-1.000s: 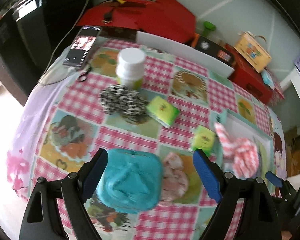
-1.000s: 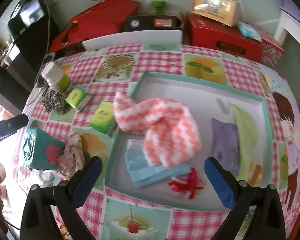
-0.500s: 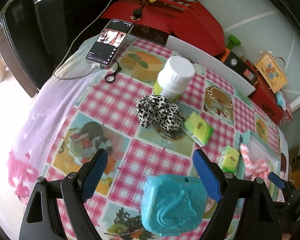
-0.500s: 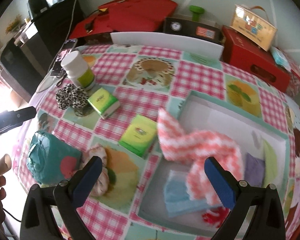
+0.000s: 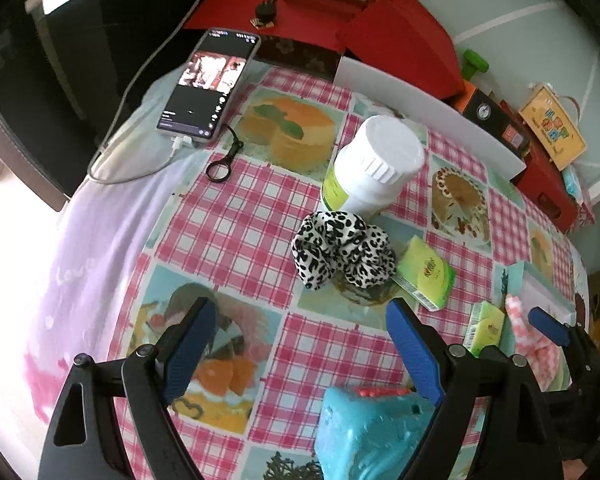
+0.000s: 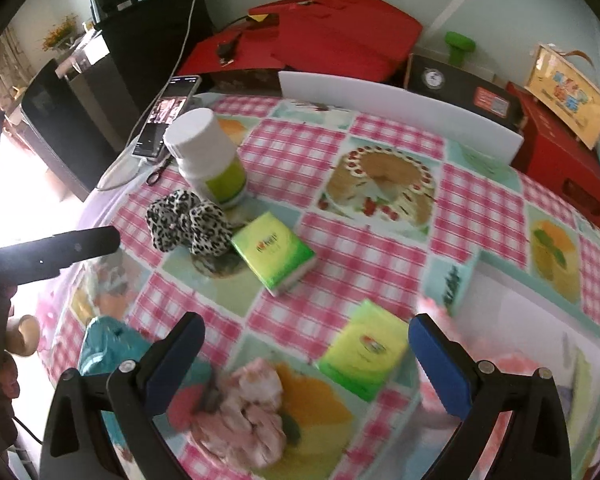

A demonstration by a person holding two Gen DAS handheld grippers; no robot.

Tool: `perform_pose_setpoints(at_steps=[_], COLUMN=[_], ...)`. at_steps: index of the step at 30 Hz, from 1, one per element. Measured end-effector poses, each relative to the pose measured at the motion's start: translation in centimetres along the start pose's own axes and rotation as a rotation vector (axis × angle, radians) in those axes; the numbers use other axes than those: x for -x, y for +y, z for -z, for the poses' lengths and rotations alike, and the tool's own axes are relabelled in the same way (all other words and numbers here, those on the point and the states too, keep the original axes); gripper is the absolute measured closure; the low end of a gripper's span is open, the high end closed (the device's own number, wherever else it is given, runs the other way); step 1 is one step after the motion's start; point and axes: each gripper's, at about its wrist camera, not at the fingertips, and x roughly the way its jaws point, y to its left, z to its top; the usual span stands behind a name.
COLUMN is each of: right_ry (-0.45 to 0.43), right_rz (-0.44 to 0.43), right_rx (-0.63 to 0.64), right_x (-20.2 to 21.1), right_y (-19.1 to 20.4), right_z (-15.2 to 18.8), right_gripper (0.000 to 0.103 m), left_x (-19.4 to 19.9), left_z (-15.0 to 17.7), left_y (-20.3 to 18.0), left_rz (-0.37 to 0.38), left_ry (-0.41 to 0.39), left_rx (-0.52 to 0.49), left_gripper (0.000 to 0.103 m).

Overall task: Organize soft objects
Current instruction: 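Grasp the leopard-print scrunchie with the left tool while the right grasps the green tissue packet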

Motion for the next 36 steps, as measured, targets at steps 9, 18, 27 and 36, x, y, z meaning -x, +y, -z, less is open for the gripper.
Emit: perform_pose_setpoints(at_steps=[9,18,27,36], right_ry=[0.030,0.061,0.090,0.117], right_rz=[-0.018,-0.023,-0.025,-0.034], right_rx=[-0.016,0.053,0.099,0.113], right_x=[-3.6,-6.5,-8.4,-9.6], right_y=[-0.2,1.1,2.0,2.5], right_z=[-1.3,-2.9,-4.3,-4.1], right_gripper=[0.004,0.016,0.023,0.034], left_x=[-3.2,-6.1,-7.7,-8.9], left_z=[-1.8,-3.0,-5.0,-5.2], left_y=[1.0,0.7,0.2,0.1], left_rz=[-0.022,-0.005,-0.005,0.014], left_ry=[0.076,0.134,0.149,0.154], left_rx=[0.004,-0.002,-0.007,0.000], left_gripper=[0.016,0.033,0.047,0.067])
